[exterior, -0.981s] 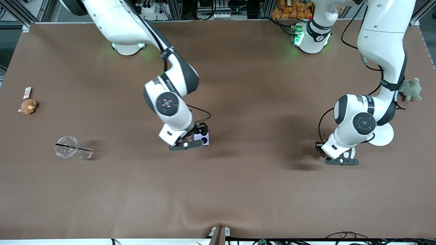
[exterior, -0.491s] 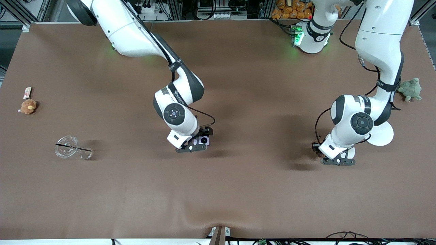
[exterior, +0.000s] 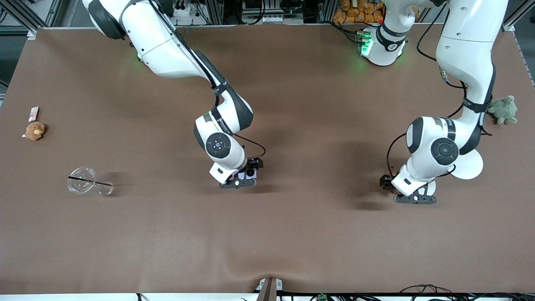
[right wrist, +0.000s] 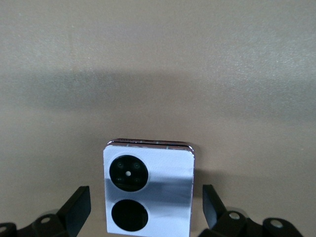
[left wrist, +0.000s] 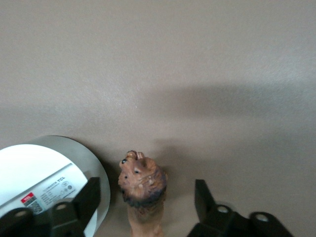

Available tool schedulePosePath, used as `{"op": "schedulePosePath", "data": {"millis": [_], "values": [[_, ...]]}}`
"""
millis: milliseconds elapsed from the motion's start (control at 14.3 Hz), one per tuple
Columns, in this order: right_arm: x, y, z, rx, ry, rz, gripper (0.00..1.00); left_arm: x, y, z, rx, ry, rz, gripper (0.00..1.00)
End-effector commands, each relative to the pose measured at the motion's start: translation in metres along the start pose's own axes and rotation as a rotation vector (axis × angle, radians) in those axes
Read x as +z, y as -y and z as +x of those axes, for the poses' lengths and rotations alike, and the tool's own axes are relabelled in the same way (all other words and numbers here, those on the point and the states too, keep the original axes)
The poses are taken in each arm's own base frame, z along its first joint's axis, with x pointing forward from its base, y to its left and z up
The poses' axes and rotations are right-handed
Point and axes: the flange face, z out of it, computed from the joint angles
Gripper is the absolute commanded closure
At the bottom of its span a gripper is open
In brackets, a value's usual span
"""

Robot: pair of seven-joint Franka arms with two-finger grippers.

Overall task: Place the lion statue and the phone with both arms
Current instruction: 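Grasp the white phone with the right gripper while the left gripper releases the lion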

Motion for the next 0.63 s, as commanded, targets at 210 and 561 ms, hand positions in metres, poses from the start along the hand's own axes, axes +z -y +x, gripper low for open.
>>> {"op": "schedulePosePath", "data": {"millis": [210, 561], "values": [[0.014, 0.001, 0.001, 0.014, 0.004, 0.003, 0.0, -0.086, -0.019, 0.01, 0.018, 0.009, -0.02, 0.0], [0.027, 0.008, -0.006, 0.004, -0.013, 0.009, 0.0, -0.204, -0.018, 0.023, 0.015, 0.029, -0.011, 0.0]]}}
